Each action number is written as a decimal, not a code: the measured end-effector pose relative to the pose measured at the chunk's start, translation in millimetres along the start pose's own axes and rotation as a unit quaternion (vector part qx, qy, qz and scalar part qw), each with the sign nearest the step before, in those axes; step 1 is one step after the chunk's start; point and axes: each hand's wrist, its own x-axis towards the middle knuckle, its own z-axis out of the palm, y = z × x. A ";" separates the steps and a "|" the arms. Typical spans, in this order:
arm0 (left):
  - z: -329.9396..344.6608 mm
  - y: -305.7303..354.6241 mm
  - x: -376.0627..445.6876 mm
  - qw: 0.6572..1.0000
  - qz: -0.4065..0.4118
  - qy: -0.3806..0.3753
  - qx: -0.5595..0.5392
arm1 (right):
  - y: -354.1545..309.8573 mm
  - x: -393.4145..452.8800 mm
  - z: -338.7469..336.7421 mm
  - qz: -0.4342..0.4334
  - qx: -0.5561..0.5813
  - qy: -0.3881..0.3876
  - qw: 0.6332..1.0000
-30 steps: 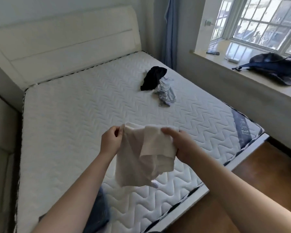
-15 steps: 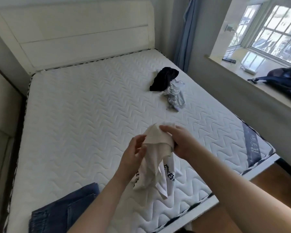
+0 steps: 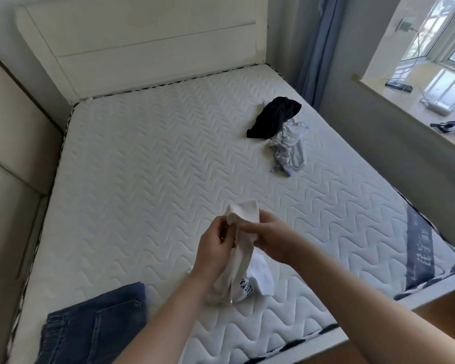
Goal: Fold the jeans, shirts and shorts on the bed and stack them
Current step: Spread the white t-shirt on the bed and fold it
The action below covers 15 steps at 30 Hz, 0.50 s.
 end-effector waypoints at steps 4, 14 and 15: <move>12.9 0.1 6.8 0.998 -0.026 0.055 -0.005 | -7.4 10.1 -13.8 0.001 -0.058 0.108 0.992; 22.1 -27.3 1.1 0.994 -0.038 0.044 0.094 | -42.6 26.6 -19.8 -0.021 -0.261 0.206 0.943; 24.0 -34.9 -1.8 0.992 -0.041 0.036 0.116 | -44.1 27.2 -19.1 -0.020 -0.257 0.206 0.944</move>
